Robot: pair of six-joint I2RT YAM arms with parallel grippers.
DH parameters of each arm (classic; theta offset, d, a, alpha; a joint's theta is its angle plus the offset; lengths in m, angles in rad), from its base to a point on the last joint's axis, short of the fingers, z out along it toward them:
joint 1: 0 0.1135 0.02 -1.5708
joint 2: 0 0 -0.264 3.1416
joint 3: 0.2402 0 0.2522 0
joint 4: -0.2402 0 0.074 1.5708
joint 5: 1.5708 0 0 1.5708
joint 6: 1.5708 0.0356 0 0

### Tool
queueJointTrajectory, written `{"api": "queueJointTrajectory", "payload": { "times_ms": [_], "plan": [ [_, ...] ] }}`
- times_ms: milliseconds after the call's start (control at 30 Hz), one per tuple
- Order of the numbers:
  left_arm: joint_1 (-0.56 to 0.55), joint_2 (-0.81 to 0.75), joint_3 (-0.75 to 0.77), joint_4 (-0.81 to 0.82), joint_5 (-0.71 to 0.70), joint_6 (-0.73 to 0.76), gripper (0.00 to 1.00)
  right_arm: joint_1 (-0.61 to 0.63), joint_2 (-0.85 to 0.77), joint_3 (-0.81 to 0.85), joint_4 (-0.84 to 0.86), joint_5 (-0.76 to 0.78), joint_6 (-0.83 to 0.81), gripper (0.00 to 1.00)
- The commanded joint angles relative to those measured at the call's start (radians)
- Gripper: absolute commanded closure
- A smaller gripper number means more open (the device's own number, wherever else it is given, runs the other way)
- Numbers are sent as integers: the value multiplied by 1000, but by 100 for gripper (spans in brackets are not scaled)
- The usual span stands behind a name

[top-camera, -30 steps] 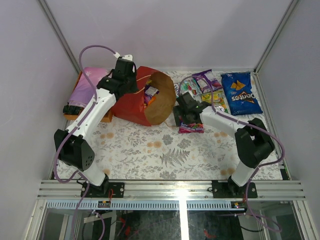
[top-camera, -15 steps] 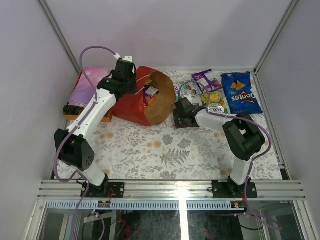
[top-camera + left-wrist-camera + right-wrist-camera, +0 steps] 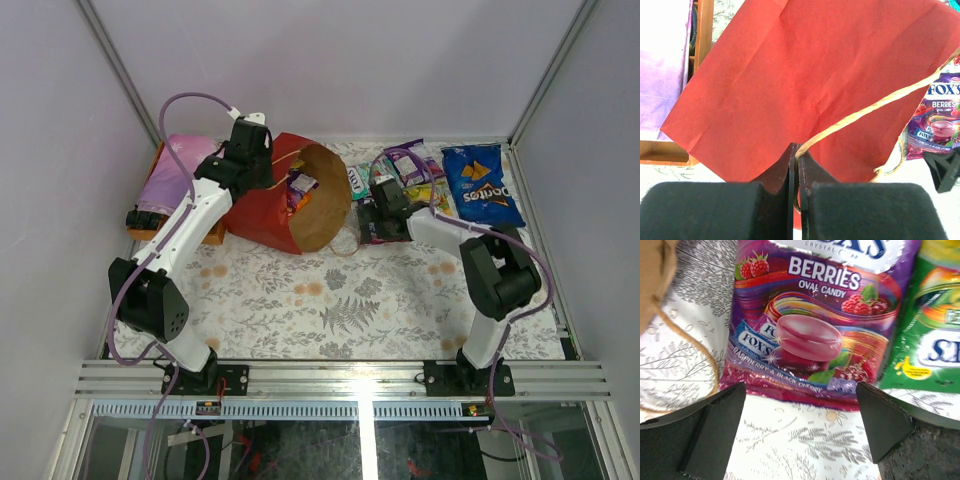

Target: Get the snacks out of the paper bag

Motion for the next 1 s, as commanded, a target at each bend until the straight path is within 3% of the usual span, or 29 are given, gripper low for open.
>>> {"api": "queueJointTrajectory", "payload": {
  "times_ms": [0, 167, 300, 467, 600, 700, 967],
  "plan": [
    [15, -34, -10, 23, -21, 18, 100, 3, -200, 35, 2, -6, -20, 1],
    [16, -36, -10, 23, -16, 14, 100, 11, -366, -72, 189, -133, 123, 0],
    [16, -39, -9, 23, -8, 13, 100, 23, -382, -146, 348, -183, 247, 0],
    [17, -45, -14, 29, 3, 13, 100, 22, -304, -102, 429, -265, 490, 0],
    [20, -37, -10, 29, 46, 20, 100, 23, -223, -145, 647, -343, 749, 2],
    [21, -43, -13, 29, 53, 19, 100, 24, -118, -157, 809, -387, 921, 9],
    [20, -40, -18, 32, 66, 21, 100, 46, 82, -90, 936, -263, 1165, 11]
  ]
}}
